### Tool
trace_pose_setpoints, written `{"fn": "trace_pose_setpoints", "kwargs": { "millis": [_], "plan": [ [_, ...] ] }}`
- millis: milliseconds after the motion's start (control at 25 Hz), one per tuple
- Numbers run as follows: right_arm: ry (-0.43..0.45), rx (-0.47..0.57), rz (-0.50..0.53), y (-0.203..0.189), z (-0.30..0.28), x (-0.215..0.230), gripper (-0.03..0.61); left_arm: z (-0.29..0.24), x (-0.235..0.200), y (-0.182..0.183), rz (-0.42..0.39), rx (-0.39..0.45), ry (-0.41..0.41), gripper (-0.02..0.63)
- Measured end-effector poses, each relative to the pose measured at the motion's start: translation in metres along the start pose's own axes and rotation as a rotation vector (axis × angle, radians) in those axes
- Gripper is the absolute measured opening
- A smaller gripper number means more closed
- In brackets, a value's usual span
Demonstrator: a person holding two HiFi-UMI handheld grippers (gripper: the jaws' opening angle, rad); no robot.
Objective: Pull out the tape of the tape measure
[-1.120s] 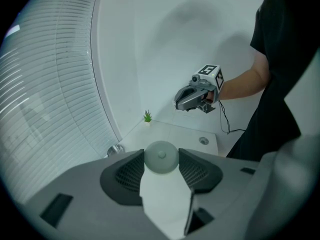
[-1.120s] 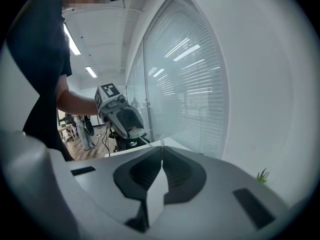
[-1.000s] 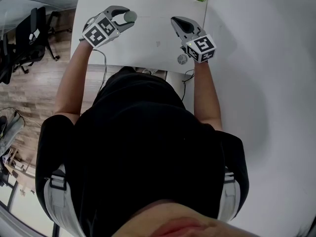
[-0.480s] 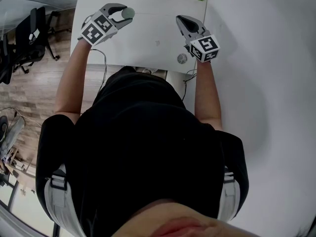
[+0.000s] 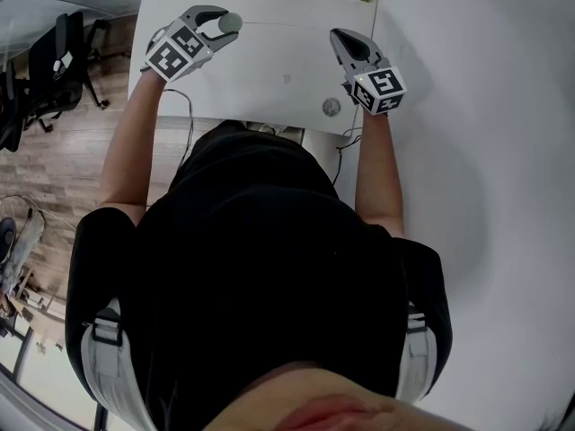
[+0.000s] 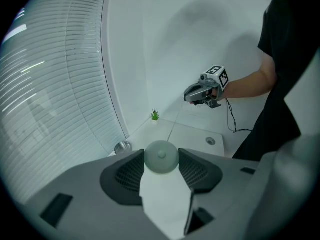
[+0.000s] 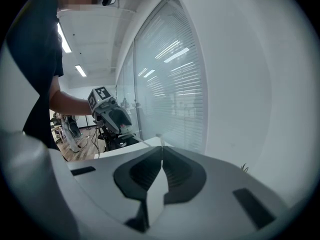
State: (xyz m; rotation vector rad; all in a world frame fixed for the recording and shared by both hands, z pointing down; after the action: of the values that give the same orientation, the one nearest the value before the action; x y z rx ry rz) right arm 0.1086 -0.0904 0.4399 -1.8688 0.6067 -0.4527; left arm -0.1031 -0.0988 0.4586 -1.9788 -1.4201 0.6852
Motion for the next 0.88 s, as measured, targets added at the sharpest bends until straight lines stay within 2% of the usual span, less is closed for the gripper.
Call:
{"fn": "trace_pose_setpoints", "kwargs": {
  "millis": [880],
  "plan": [
    [-0.044,0.006,-0.017,-0.006,0.002,0.011,0.009,-0.005,-0.012,-0.006,0.062,0.003,0.043,0.225]
  ]
}}
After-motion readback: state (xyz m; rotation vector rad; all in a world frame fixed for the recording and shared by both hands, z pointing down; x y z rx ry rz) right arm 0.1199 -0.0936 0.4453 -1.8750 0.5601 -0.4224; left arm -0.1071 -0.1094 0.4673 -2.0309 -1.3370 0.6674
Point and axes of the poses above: the fingertips, and each gripper's own axes: z backward along the fingers, x to its right, y out of its top, the point moved 1 cm from there along z, backward along the fingers, and after that the axes turned 8 degrees about -y, right-handed, at the moved point
